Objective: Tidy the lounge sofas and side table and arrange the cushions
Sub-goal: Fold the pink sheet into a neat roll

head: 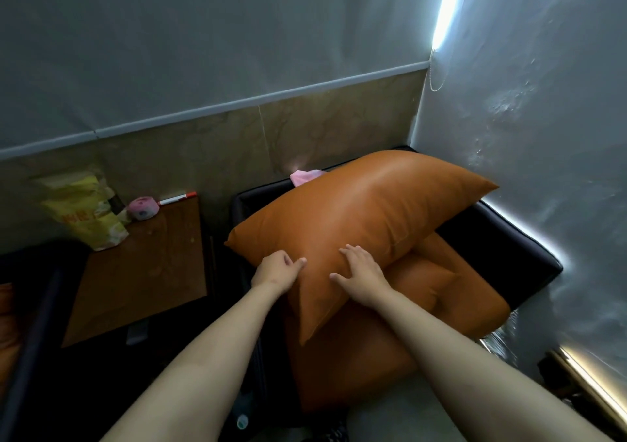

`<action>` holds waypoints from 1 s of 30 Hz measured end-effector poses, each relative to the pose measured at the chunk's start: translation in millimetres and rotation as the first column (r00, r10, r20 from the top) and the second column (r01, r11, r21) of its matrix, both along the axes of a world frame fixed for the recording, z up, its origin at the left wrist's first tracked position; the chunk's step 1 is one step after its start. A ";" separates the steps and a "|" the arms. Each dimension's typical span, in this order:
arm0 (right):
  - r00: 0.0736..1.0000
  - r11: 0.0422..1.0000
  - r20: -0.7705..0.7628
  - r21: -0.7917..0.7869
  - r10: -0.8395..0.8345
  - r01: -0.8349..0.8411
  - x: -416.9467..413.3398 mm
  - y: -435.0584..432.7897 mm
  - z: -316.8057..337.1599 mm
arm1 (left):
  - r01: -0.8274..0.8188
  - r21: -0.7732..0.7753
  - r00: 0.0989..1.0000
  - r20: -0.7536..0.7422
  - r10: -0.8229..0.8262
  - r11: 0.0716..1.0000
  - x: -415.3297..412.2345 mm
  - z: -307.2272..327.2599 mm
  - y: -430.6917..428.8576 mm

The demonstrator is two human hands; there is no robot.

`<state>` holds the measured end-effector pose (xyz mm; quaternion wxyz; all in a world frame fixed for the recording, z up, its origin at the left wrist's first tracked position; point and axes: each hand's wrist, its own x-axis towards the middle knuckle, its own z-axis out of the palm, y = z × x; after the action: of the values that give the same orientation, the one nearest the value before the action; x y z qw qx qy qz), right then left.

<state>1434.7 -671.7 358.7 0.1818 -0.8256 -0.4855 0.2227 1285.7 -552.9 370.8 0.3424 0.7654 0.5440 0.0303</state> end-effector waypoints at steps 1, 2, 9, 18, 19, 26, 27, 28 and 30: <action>1.000 1.000 0.006 0.005 0.000 0.000 2.2 3.6 2.8 | 0.012 0.016 1.000 0.009 -0.012 1.000 3.8 5.9 3.7; 1.000 1.000 0.006 0.010 0.000 0.000 4.5 7.1 6.0 | 0.027 0.017 0.999 0.021 -0.027 0.999 8.2 11.7 7.3; 0.999 0.999 0.054 0.037 0.000 -0.003 26.9 38.7 28.0 | 0.087 -0.016 0.992 0.096 -0.085 0.996 48.5 30.4 39.1; 0.996 0.998 0.073 0.042 -0.052 0.049 102.5 119.9 38.0 | 0.094 -0.024 0.980 0.178 -0.088 0.995 127.8 24.2 116.4; 0.996 0.998 0.069 0.040 -0.059 0.056 109.8 129.3 36.6 | 0.086 -0.028 0.979 0.185 -0.079 0.996 135.7 21.7 126.7; 0.994 0.994 0.022 0.009 -0.110 0.110 149.0 179.9 25.1 | 0.100 -0.077 0.981 0.173 -0.085 0.992 174.7 -0.5 182.9; 0.993 0.994 0.019 0.004 -0.113 0.113 154.0 184.9 23.2 | 0.103 -0.082 0.981 0.171 -0.088 0.991 179.5 -2.6 188.0; 0.994 0.994 0.016 -0.001 -0.112 0.112 158.6 189.1 21.4 | 0.109 -0.084 0.981 0.167 -0.093 0.991 184.0 -5.2 192.6; 0.994 0.994 0.006 -0.013 -0.112 0.112 167.6 196.7 18.9 | 0.120 -0.082 0.982 0.156 -0.106 0.989 194.5 -10.8 201.2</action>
<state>1602.4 -475.1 377.6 0.1870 -0.8535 -0.4372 0.2131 1480.2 -351.7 360.0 0.4185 0.7741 0.4730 0.0441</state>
